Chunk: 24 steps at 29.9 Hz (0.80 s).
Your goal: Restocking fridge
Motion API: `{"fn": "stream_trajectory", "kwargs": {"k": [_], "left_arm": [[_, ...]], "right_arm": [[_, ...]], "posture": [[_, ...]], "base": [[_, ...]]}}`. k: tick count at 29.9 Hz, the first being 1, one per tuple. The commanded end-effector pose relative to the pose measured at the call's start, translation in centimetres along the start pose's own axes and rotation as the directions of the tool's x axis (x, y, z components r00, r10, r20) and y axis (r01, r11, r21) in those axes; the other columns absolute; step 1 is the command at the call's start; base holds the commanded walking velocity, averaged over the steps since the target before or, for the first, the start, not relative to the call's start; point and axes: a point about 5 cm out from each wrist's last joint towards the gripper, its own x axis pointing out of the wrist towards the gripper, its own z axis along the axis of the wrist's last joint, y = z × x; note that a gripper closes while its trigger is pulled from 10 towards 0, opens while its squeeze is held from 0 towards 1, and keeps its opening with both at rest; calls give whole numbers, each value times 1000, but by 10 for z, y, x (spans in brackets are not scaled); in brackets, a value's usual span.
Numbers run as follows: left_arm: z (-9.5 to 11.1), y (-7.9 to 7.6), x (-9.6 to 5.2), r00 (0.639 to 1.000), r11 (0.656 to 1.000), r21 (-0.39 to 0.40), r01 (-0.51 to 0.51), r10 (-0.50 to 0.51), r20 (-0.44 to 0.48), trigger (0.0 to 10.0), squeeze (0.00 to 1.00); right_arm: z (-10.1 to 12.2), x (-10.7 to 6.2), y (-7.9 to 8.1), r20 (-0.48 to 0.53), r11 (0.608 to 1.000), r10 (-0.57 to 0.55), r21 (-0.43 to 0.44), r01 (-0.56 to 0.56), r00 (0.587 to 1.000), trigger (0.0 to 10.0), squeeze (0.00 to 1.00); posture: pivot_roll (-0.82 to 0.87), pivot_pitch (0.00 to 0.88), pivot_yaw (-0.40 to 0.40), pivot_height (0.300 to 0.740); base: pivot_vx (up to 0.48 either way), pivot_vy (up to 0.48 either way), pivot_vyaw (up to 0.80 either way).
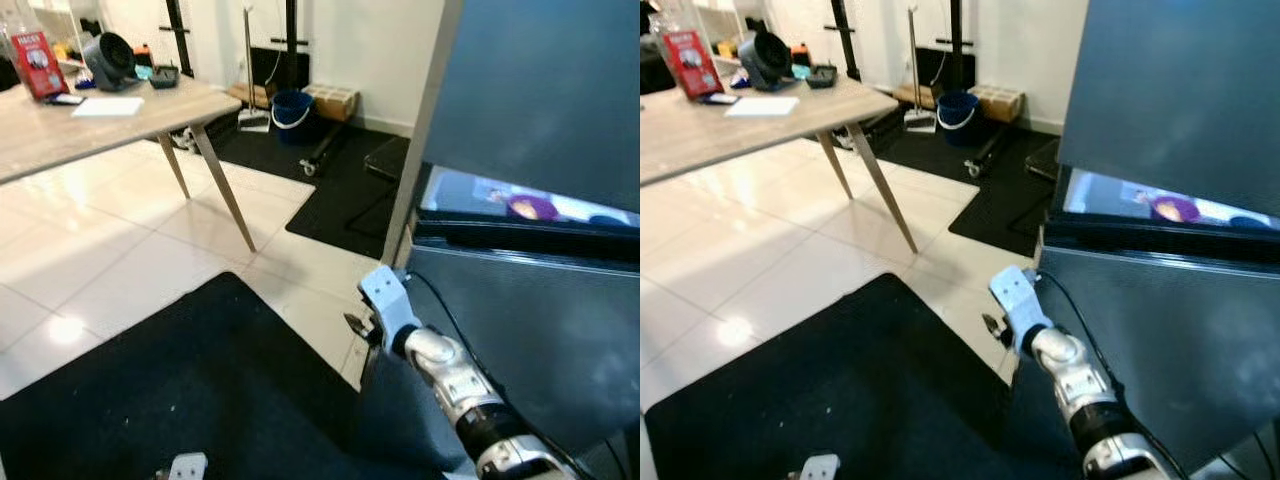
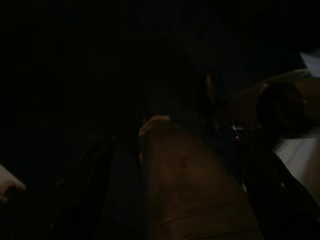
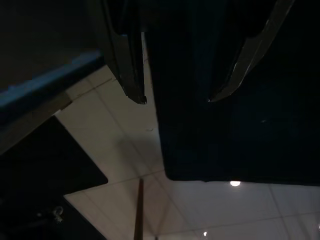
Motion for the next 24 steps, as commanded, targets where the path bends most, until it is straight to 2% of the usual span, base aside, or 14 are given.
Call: {"fn": "stream_trajectory", "kwargs": {"k": [1, 6, 10, 15, 17, 18, 21, 24], "left_arm": [[-2, 2, -1, 1000, 1000, 4, -5, 5, -9, 10000, 0], [-2, 2, -1, 1000, 1000, -8, -10, 10, -6, 10000, 0], [-2, 2, -1, 1000, 1000, -17, -16, 16, -5, 10000, 0], [-2, 2, -1, 1000, 1000, -8, -14, 14, -8, 10000, 0], [-2, 2, -1, 1000, 1000, -8, -11, 11, -9, 10000, 0], [-2, 2, -1, 1000, 1000, -8, -11, 11, -9, 10000, 0], [-2, 2, -1, 1000, 1000, -9, -9, 9, -11, 10000, 0], [-3, 1, -1, 1000, 1000, -5, 7, -7, -15, 10000, 0]], "right_arm": [[1, 1, -2, -1, 1000, -10, 3, 10, 1000, 10000, 0], [0, 1, -1, -11, 1000, -10, 5, 10, 1000, 10000, 0], [-4, 0, 0, -20, 1000, 11, 23, -10, 1000, 10000, 0], [-15, -8, 5, -25, 990, 128, 60, -126, 991, 10000, 0], [-25, -18, 9, -38, 971, 230, 73, -227, 972, 10000, 0], [-25, -18, 9, -38, 971, 230, 73, -227, 972, 10000, 0], [-36, -25, 11, -79, 957, 289, 66, -284, 954, 10000, 0], [-74, -41, -1, -290, 970, 243, 45, -240, 926, 10000, 0]], "posture": [[-66, 0, 14, 740], [-65, 0, 13, 740], [-60, 0, 8, 740], [-57, 0, 6, 740], [-56, 0, 4, 740], [-56, 0, 4, 740], [-56, 0, 4, 740], [-56, 0, 4, 740]], "base": [[439, 0, 0], [414, 0, 0], [0, 0, 0], [0, 0, 0], [0, 0, 0], [0, 0, 0], [0, 0, 0], [0, 0, 0]]}}
